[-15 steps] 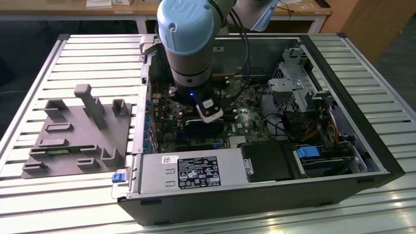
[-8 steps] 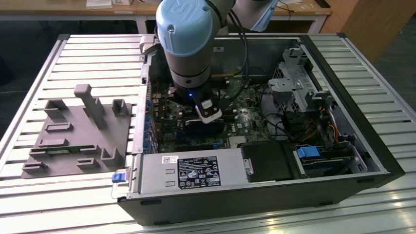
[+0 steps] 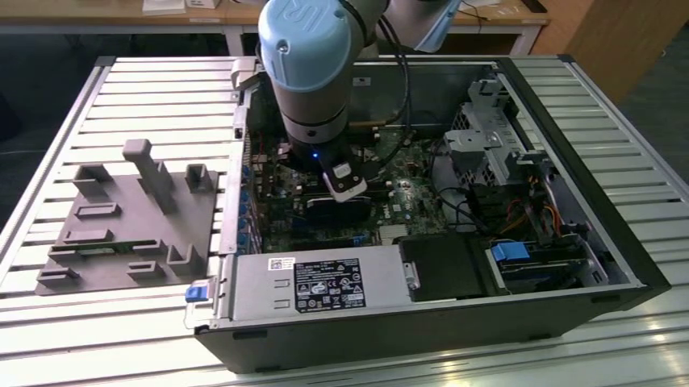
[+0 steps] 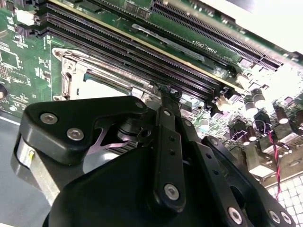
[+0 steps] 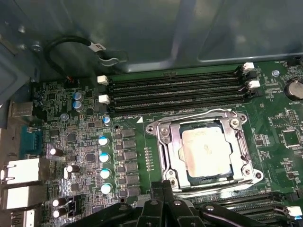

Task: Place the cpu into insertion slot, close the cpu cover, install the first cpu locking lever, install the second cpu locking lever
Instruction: 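Install the second cpu locking lever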

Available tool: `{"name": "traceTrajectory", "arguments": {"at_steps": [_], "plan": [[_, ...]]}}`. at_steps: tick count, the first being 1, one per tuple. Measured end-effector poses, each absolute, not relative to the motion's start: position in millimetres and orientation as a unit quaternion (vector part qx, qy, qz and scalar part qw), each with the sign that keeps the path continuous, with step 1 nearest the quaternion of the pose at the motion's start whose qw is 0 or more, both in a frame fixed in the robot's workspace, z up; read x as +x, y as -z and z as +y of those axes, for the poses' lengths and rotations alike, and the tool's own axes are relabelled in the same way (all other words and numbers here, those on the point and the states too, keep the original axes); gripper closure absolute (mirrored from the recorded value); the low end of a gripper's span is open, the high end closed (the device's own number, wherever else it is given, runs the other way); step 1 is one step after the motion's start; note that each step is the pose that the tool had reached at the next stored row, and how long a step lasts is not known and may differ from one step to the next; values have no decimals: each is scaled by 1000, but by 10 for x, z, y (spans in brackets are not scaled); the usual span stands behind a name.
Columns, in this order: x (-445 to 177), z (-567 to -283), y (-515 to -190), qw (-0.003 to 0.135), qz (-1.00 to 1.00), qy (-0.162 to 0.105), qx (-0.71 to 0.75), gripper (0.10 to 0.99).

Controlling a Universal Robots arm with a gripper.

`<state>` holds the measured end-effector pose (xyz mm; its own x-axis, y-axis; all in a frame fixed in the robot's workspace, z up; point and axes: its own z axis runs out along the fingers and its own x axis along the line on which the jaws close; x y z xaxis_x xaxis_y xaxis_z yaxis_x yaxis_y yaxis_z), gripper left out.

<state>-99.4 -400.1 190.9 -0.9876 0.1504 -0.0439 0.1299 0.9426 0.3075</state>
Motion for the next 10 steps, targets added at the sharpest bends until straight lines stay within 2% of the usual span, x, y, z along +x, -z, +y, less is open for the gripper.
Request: {"name": "traceTrajectory", "arguments": {"at_steps": [10], "plan": [[-1019, -3985, -1895, 33, 985, -152, 71, 984]]}}
